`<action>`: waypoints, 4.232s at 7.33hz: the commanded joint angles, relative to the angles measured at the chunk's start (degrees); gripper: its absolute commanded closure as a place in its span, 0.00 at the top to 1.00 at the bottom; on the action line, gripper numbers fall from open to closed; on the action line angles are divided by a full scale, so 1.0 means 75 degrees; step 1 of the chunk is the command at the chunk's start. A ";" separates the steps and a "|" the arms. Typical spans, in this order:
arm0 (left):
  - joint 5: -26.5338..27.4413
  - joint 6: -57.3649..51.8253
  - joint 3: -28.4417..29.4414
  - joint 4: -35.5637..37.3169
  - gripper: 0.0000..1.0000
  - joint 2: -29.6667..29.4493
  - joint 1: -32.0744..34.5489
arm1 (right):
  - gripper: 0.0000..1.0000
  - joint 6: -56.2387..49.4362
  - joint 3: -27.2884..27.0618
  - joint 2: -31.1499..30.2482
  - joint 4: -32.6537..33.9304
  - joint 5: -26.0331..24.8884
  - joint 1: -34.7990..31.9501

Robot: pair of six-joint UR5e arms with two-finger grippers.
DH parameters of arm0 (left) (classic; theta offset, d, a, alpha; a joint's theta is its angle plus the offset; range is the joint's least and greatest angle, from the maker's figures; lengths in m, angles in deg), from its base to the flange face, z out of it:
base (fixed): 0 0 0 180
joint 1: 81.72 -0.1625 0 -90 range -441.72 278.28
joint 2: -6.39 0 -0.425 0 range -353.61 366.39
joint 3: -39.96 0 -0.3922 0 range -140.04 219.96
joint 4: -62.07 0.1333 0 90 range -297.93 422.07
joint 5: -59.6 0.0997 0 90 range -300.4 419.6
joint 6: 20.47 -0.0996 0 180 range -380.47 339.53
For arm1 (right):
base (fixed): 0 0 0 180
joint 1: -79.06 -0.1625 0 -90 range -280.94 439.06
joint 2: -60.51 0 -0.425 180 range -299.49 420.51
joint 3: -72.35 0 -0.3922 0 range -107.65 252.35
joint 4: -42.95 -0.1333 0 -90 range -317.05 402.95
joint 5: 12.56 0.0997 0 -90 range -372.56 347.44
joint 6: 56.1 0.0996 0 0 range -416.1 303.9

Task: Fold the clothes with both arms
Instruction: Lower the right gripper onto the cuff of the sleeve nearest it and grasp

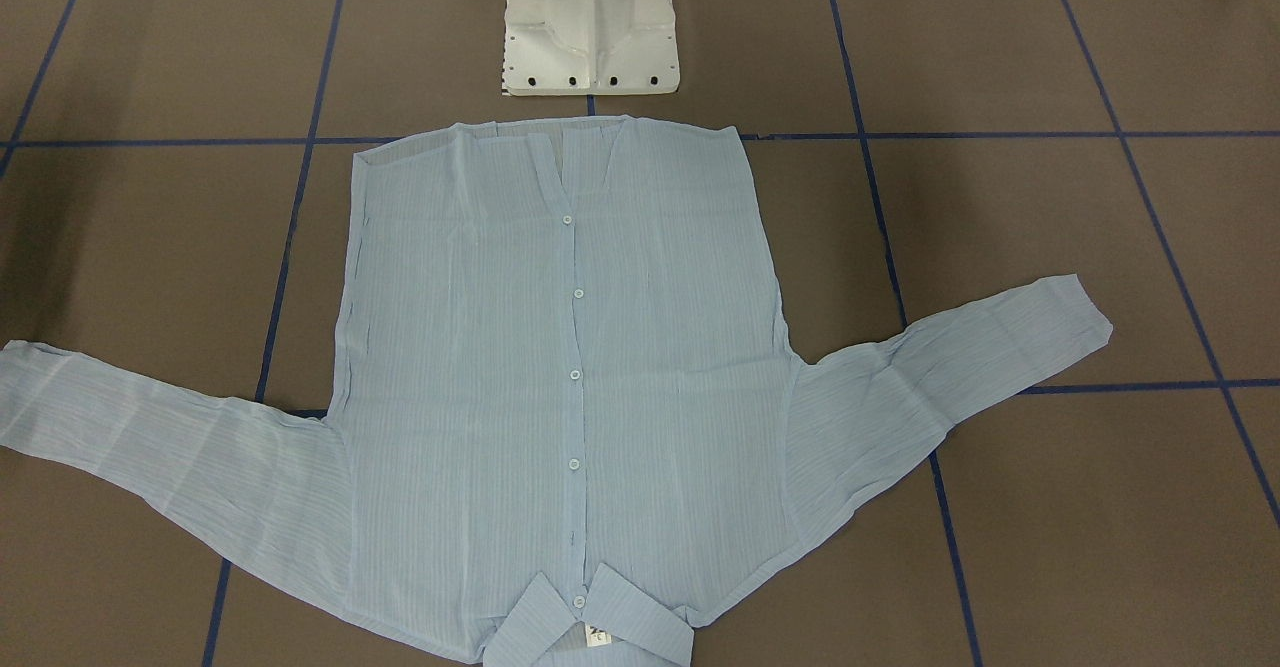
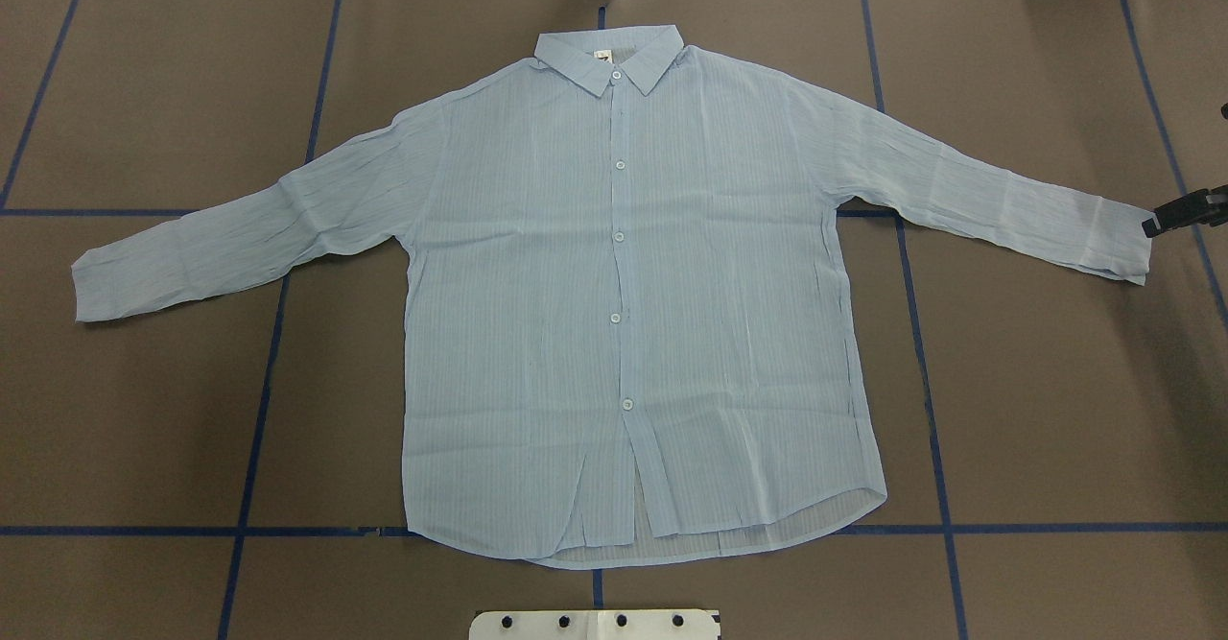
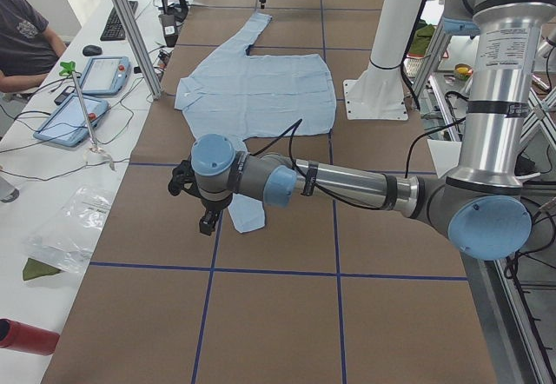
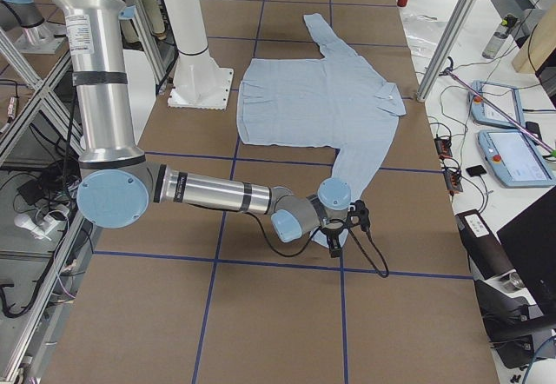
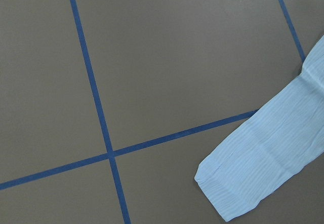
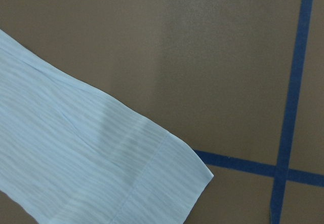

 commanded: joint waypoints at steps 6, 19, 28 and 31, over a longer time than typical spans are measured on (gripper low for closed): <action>-0.0002 0.0072 0.0223 -0.0763 1.00 0.0181 -0.0004 | 0.96 0.0261 0.0009 -0.0140 0.0025 0.0276 0.0492; -0.0002 0.0072 0.0234 -0.0752 1.00 0.0181 -0.0004 | 0.64 0.0191 0.0044 -0.0046 0.0400 0.0195 0.0597; -0.0013 0.0072 0.0246 -0.0752 1.00 0.0181 -0.0004 | 0.11 0.0203 -0.0120 0.0001 0.0705 0.0265 0.0364; -0.0002 0.0072 0.0246 -0.0752 1.00 0.0181 -0.0004 | 0.00 0.0261 -0.0446 -0.0022 0.0682 0.0265 0.0317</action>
